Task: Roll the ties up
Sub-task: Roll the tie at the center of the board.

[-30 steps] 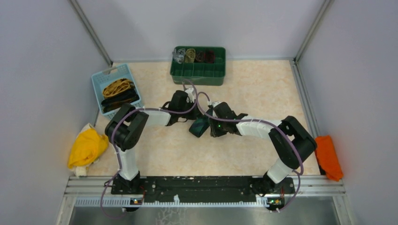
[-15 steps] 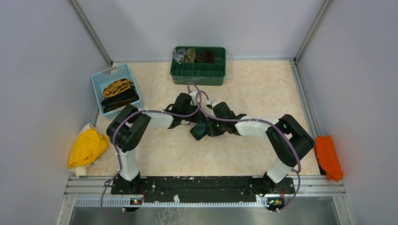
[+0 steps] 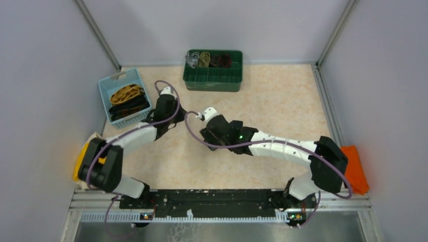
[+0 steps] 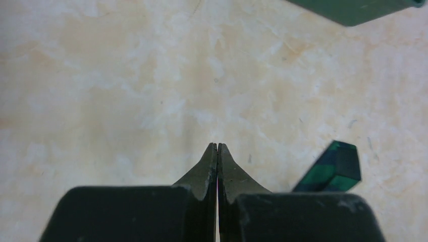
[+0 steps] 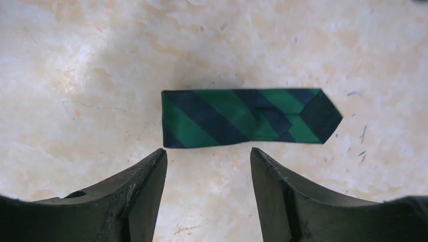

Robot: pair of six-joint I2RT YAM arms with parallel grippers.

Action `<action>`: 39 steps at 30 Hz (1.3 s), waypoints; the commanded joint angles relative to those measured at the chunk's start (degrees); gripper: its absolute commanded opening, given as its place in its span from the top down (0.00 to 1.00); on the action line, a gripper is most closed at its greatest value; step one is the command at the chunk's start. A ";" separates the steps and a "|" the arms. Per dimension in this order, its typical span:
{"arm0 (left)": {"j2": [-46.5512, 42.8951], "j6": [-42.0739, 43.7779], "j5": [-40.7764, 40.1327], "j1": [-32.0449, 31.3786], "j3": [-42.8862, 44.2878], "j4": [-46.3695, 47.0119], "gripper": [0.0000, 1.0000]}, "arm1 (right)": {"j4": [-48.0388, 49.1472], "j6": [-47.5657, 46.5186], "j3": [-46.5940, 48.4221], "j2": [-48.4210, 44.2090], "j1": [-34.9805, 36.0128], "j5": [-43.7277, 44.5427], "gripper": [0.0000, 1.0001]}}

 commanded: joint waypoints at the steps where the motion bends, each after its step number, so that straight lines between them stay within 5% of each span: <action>1: -14.84 -4.27 -5.44 -1.17 -8.11 -4.02 1.00 | -3.21 -8.17 6.62 5.03 5.47 12.80 0.34; 11: -35.76 -1.39 -11.87 -1.08 -13.88 -10.12 1.00 | -2.65 -16.72 14.42 17.11 9.90 19.82 0.18; 39: -37.12 -0.11 -13.39 -0.68 -13.34 -11.69 1.00 | -8.18 -9.69 15.61 26.89 9.59 16.54 0.15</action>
